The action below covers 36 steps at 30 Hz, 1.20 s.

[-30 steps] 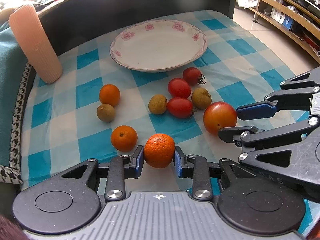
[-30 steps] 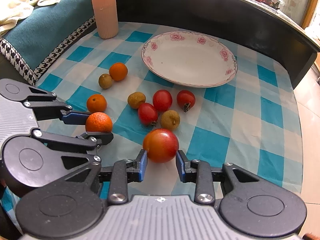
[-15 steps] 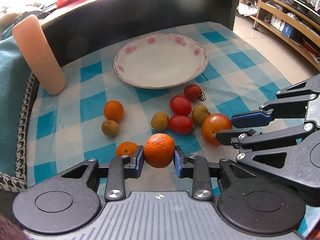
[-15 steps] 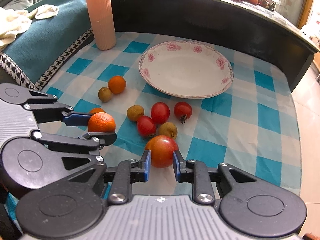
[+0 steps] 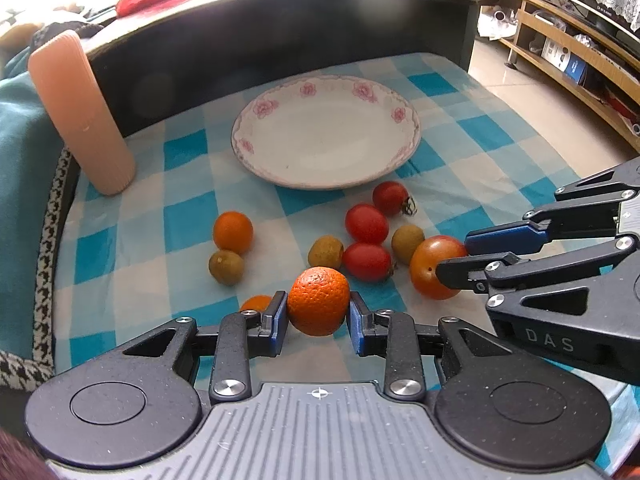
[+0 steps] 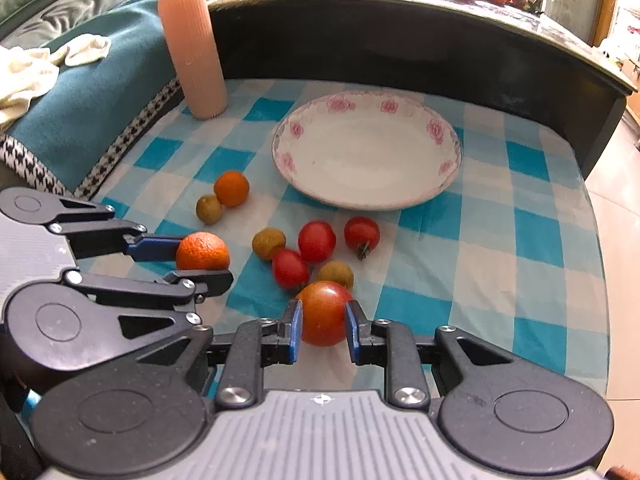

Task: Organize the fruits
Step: 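Lift and carry tomato in right gripper while left gripper carries orange over plate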

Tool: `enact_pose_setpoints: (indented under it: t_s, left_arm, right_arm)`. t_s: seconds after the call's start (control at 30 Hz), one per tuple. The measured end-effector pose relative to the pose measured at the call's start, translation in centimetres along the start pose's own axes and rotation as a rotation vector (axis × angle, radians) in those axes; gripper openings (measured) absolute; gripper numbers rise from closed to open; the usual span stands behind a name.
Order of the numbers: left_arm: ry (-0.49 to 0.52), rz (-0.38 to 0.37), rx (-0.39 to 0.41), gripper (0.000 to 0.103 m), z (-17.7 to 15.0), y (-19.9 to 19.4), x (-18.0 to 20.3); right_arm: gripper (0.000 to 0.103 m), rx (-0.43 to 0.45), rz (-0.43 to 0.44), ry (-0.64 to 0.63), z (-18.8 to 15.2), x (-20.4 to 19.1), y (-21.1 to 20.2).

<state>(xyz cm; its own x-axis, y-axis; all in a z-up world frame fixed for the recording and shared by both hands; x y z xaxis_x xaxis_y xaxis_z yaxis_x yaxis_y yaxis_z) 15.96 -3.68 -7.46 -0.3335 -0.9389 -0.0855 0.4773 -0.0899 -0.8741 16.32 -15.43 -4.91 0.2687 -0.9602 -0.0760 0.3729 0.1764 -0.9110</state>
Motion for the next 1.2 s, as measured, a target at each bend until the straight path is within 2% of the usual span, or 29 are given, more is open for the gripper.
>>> enact_pose_setpoints:
  t_s: [0.1, 0.2, 0.4, 0.47, 0.5, 0.57, 0.63, 0.7, 0.87, 0.9, 0.93, 1.0, 1.2]
  left_arm:
    - [-0.002, -0.001, 0.015, 0.039, 0.9, -0.1, -0.1]
    - [-0.005, -0.001, 0.028, 0.039, 1.9, -0.1, -0.1]
    - [-0.014, -0.005, 0.03, 0.039, 2.9, 0.3, -0.1]
    - [-0.006, -0.009, 0.019, 0.039, 2.5, 0.5, 0.0]
    - [-0.005, -0.011, 0.012, 0.039, 2.2, 0.6, 0.0]
    - [0.001, -0.024, 0.002, 0.039, 1.7, 0.7, 0.1]
    - [0.011, -0.039, -0.004, 0.039, 1.3, 0.7, 0.2]
    - [0.016, -0.053, -0.009, 0.039, 1.1, 0.7, 0.4]
    - [0.026, -0.08, -0.008, 0.039, 0.8, 0.4, 1.2]
    - [0.029, -0.083, -0.009, 0.039, 0.7, 0.4, 1.4]
    - [0.031, -0.084, -0.008, 0.039, 0.6, 0.3, 1.5]
    - [0.035, -0.09, -0.003, 0.039, 0.7, 0.1, 1.8]
    - [0.052, -0.096, 0.002, 0.039, 0.4, -0.2, 2.4]
  right_arm:
    - [0.037, 0.022, -0.003, 0.01, 1.0, 0.5, -0.3]
    - [0.026, 0.045, -0.008, 0.027, 1.9, 1.2, -0.5]
    - [0.026, 0.043, -0.008, 0.061, 2.2, 2.6, -0.1]
    - [0.026, 0.019, 0.038, 0.078, 1.3, 2.7, 0.2]
    - [0.027, -0.003, 0.066, 0.101, 0.5, 3.0, 0.3]
    - [0.035, -0.038, 0.091, 0.131, -1.7, 3.7, 0.0]
    - [0.061, -0.032, 0.061, 0.148, -3.7, 4.8, -0.9]
    - [0.07, -0.017, 0.021, 0.146, -5.7, 5.4, -1.9]
    - [0.071, -0.091, -0.024, 0.155, -10.6, 4.8, -2.1]
    - [0.069, -0.103, -0.048, 0.15, -11.4, 4.8, -1.9]
    - [0.064, -0.114, -0.065, 0.153, -12.2, 5.0, -1.8]
    - [0.058, -0.104, -0.095, 0.14, -12.6, 5.2, -1.8]
    - [0.057, -0.1, -0.122, 0.172, -13.0, 5.3, -2.3]
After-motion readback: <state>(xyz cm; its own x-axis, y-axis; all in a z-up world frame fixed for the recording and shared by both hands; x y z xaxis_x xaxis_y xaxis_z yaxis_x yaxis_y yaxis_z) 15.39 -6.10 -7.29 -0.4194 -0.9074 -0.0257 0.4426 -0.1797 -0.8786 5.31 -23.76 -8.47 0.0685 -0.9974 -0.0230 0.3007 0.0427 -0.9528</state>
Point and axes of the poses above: each gripper's, at about its wrist camera, not at the fingertips, and y roughly the way its jaws point, x to its right, z to its top, the point moved 10 cm from there along y, roughly the way its jaws point, and after that the axes turned 6 degrees about -x, right-handed, at the moved point
